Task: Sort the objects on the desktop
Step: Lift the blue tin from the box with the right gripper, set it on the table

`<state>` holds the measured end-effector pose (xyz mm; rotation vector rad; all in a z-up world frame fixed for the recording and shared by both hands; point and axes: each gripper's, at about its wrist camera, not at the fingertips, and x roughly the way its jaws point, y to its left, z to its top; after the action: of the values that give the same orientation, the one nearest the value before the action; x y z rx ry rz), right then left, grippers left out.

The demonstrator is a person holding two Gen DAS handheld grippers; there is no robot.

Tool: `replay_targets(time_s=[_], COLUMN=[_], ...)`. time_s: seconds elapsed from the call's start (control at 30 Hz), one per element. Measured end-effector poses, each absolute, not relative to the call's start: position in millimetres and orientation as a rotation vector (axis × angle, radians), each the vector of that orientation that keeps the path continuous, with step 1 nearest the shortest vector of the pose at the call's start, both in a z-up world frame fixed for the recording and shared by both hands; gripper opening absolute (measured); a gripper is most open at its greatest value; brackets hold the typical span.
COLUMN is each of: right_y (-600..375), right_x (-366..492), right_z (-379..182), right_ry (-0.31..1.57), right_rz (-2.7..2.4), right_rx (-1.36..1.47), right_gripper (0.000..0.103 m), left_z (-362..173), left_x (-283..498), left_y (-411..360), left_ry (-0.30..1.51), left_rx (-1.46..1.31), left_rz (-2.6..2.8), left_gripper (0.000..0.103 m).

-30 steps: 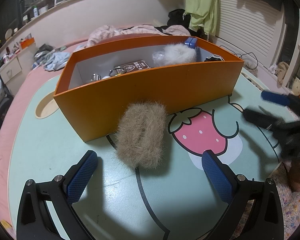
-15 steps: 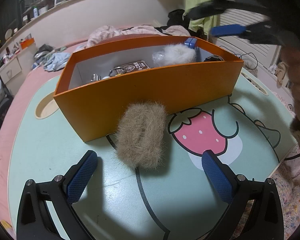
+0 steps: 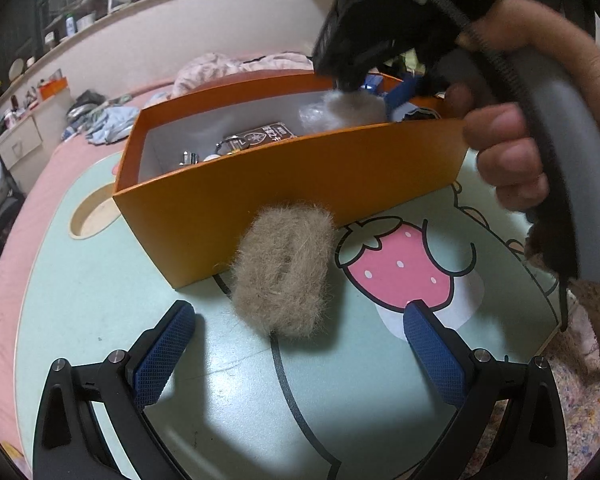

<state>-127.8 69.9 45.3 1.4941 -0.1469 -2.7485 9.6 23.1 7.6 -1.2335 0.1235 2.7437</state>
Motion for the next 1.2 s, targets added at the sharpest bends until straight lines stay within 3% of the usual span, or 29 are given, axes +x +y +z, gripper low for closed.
replay_targets(time_s=[0.03, 0.17, 0.7, 1.0, 1.13, 1.2], right_y=[69.2, 77.2, 117.5, 142.9, 145.3, 149.0], right_x=[-130.2, -129.5, -18.7, -9.2, -18.6, -19.6], right_z=[39.8, 31.1, 100.9, 7.2, -2.2, -4.9], right_ry=[-0.136, -0.170, -0.389, -0.523, -0.613, -0.607], right_rz=[-2.741, -2.755, -2.552, -2.230, -2.120, -2.164], right_rx=[1.531, 1.513, 1.009, 1.265, 1.267, 1.330], right_gripper=[0.045, 0.022, 0.022, 0.022, 0.024, 0.037], left_z=[7.5, 8.0, 8.2, 7.9, 7.8, 7.8], left_x=[9.8, 8.3, 5.7, 5.8, 6.1, 5.7], left_y=[23.4, 23.6, 22.4, 21.5, 21.7, 21.6], left_ry=[0.124, 0.124, 0.123, 0.124, 0.123, 0.123], left_rx=[-1.234, -1.233, -1.232, -1.231, -1.232, -1.231], left_rz=[2.744, 2.745, 2.749, 2.749, 2.750, 2.750], left_gripper=[0.103, 0.103, 0.103, 0.103, 0.103, 0.103])
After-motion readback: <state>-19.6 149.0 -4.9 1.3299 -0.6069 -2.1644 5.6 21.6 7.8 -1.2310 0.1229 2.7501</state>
